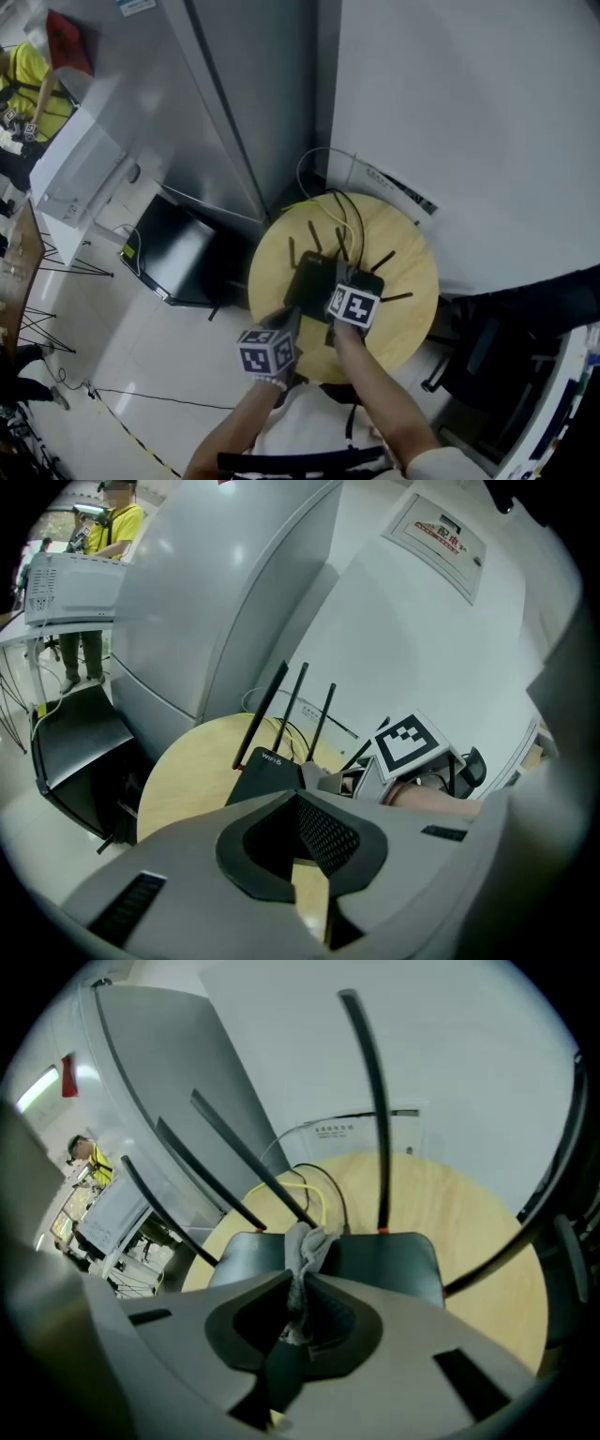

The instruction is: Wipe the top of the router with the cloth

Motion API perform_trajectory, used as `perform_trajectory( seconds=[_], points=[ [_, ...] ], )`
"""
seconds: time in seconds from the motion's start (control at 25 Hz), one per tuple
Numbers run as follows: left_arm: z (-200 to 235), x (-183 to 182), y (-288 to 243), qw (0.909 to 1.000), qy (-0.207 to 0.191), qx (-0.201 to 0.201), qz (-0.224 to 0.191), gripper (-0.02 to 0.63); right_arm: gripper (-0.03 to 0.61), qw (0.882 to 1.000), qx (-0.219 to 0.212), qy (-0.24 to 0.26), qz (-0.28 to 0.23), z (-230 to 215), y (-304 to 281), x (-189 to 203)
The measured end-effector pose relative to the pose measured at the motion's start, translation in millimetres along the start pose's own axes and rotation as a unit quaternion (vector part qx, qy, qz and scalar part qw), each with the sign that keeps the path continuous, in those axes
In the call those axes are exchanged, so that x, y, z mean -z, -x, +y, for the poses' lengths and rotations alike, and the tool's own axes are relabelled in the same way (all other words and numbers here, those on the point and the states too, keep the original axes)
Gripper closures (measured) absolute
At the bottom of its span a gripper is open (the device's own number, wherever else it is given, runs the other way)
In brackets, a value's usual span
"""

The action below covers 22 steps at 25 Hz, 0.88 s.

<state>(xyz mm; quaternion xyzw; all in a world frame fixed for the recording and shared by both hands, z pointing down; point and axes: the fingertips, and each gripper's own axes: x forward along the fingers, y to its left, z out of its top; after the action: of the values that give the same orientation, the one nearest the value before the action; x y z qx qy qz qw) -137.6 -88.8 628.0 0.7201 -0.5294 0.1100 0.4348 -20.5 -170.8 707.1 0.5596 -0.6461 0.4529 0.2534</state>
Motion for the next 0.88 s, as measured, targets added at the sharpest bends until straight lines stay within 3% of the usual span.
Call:
perform_trajectory(
  seconds=[0.44, 0.88],
  points=[
    [47, 0, 30, 0.9984, 0.036, -0.041, -0.018, 0.615, 0.535, 0.998, -0.035, 0.055, 0.014, 66, -33, -2],
    [59, 2, 39, 0.9973, 0.047, -0.050, -0.025, 0.615, 0.535, 0.995, -0.074, 0.061, 0.029, 104, -31, 4]
  ],
)
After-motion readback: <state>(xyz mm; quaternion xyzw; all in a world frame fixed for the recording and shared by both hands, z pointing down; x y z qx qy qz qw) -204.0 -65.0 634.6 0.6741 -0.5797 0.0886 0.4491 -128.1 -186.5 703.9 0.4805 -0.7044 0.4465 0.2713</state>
